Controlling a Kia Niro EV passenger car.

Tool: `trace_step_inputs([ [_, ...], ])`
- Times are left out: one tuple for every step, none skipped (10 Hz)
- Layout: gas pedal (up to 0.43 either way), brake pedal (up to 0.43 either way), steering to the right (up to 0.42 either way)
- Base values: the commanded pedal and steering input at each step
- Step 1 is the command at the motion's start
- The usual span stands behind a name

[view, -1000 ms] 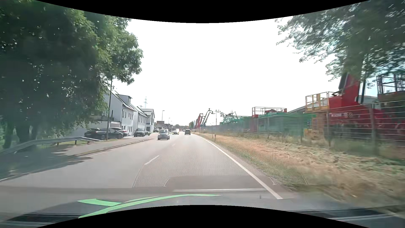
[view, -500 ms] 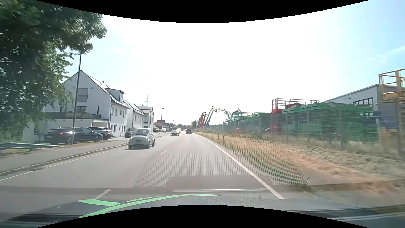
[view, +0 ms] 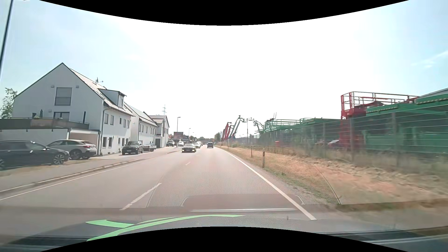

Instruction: Follow the waypoints while adhering to traffic rules and regulations

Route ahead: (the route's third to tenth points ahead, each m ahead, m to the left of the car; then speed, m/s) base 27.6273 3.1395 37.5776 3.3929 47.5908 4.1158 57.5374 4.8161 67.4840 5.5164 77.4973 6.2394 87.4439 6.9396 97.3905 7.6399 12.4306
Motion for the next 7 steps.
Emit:
trace_step_inputs([
  [0.110, 0.000, -0.011],
  [0.110, 0.000, -0.011],
  [0.110, 0.000, -0.011],
  [0.110, 0.000, -0.011],
  [0.110, 0.000, -0.010],
  [0.110, 0.000, -0.011],
  [0.110, 0.000, -0.010],
])
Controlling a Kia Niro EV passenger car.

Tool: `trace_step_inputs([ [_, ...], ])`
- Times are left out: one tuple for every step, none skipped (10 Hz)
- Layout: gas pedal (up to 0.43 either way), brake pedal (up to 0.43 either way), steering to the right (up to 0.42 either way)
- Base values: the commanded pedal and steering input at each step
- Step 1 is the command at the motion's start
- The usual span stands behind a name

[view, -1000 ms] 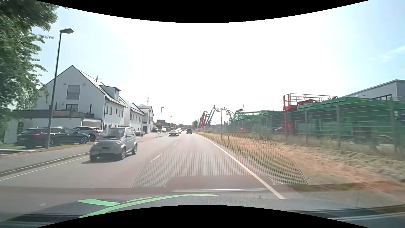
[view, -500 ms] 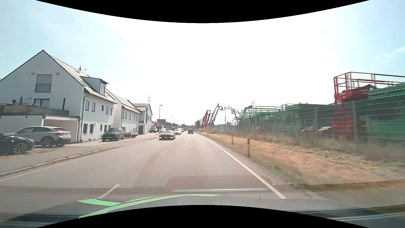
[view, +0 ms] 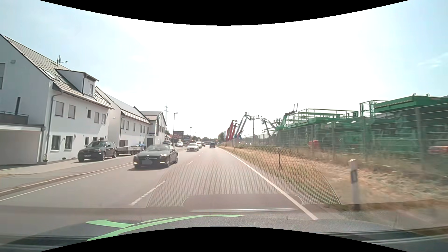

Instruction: Follow the waypoints while adhering to traffic rules and regulations

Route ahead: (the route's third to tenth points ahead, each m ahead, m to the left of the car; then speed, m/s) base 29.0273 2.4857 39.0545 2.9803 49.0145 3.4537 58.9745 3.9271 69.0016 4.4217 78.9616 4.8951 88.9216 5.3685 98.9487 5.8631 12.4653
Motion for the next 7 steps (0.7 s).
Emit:
trace_step_inputs([
  [0.110, 0.000, -0.010],
  [0.110, 0.000, -0.009],
  [0.110, 0.000, -0.009],
  [0.110, 0.000, -0.008],
  [0.110, 0.000, -0.008],
  [0.110, 0.000, -0.008],
  [0.110, 0.000, -0.007],
])
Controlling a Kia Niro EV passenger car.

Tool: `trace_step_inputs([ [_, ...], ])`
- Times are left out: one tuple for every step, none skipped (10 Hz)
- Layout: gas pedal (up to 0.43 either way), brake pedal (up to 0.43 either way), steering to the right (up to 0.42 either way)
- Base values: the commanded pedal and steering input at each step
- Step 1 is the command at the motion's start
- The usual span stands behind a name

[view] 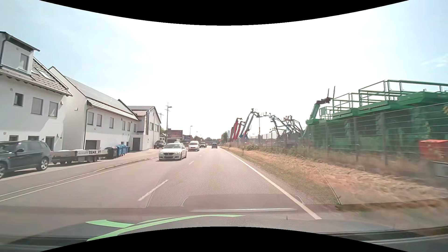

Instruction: Follow the waypoints while adhering to traffic rules and regulations

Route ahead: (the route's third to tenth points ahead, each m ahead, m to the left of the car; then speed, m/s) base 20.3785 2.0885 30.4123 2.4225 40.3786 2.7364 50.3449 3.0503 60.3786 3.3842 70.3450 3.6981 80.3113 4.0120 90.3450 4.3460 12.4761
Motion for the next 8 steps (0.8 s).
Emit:
trace_step_inputs([
  [0.110, 0.000, -0.007],
  [0.110, 0.000, -0.007],
  [0.110, 0.000, -0.006],
  [0.110, 0.000, -0.006],
  [0.110, 0.000, -0.006],
  [0.110, 0.000, -0.006],
  [0.110, 0.000, -0.006],
  [0.110, 0.000, -0.006],
])
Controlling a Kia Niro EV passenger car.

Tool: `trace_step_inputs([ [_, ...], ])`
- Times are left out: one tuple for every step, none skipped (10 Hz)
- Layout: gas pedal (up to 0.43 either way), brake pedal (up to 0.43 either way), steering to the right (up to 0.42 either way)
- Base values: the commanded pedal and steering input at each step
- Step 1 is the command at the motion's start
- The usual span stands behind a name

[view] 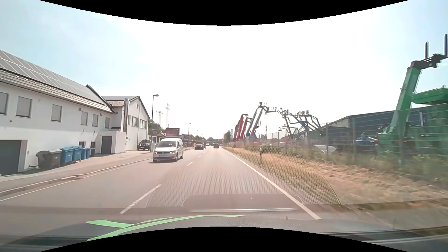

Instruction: Follow the waypoints while adhering to traffic rules and regulations

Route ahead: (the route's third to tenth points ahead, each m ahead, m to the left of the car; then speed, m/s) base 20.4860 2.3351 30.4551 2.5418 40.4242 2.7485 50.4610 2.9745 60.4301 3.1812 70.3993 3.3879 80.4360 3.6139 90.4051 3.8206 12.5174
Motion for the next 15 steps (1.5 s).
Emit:
trace_step_inputs([
  [0.110, 0.000, -0.006],
  [0.110, 0.000, -0.006],
  [0.110, 0.000, -0.006],
  [0.110, 0.000, -0.006],
  [0.110, 0.000, -0.006],
  [0.110, 0.000, -0.006],
  [0.110, 0.000, -0.006],
  [0.110, 0.000, -0.006],
  [0.110, 0.000, -0.006],
  [0.110, 0.000, -0.006],
  [0.110, 0.000, -0.006],
  [0.110, 0.000, -0.006],
  [0.110, 0.000, -0.006],
  [0.110, 0.000, -0.006],
  [0.110, 0.000, -0.006],
])
